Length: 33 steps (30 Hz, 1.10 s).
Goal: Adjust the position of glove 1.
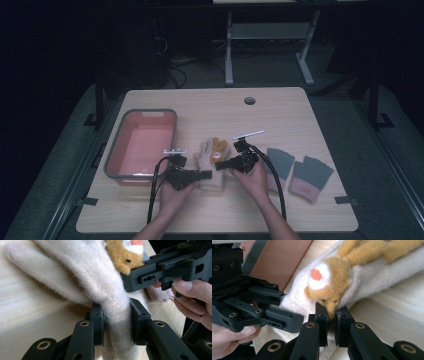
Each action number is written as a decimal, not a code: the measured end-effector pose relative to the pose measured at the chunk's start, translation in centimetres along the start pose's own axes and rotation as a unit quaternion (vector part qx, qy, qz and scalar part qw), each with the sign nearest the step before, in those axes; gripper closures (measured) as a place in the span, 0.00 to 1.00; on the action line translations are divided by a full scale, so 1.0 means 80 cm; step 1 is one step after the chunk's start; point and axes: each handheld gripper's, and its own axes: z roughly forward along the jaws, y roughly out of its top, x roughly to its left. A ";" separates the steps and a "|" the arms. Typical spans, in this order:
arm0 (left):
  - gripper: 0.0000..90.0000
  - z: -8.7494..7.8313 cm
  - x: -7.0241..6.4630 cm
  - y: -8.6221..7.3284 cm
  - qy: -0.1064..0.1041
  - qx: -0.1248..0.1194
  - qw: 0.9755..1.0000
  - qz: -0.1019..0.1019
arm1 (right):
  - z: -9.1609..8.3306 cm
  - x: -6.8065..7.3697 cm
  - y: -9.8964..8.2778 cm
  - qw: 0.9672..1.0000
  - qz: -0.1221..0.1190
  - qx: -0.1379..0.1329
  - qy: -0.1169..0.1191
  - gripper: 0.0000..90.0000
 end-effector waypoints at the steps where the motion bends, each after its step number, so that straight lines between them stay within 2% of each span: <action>1: 0.76 -0.001 -0.001 0.001 -0.001 0.000 1.000 0.003 | -0.003 0.003 0.001 1.000 -0.001 -0.005 0.000 0.92; 11: 0.76 -0.013 -0.011 0.015 -0.009 -0.011 1.000 0.023 | -0.020 0.018 0.012 1.000 -0.013 -0.012 -0.005 0.92; 13: 0.76 -0.014 -0.013 0.018 -0.011 -0.013 1.000 0.025 | -0.023 0.019 0.013 1.000 -0.019 -0.021 -0.003 0.92; 33: 0.76 -0.021 -0.028 0.036 -0.030 -0.016 0.999 0.035 | -0.049 0.028 0.022 0.999 -0.020 -0.035 0.003 0.92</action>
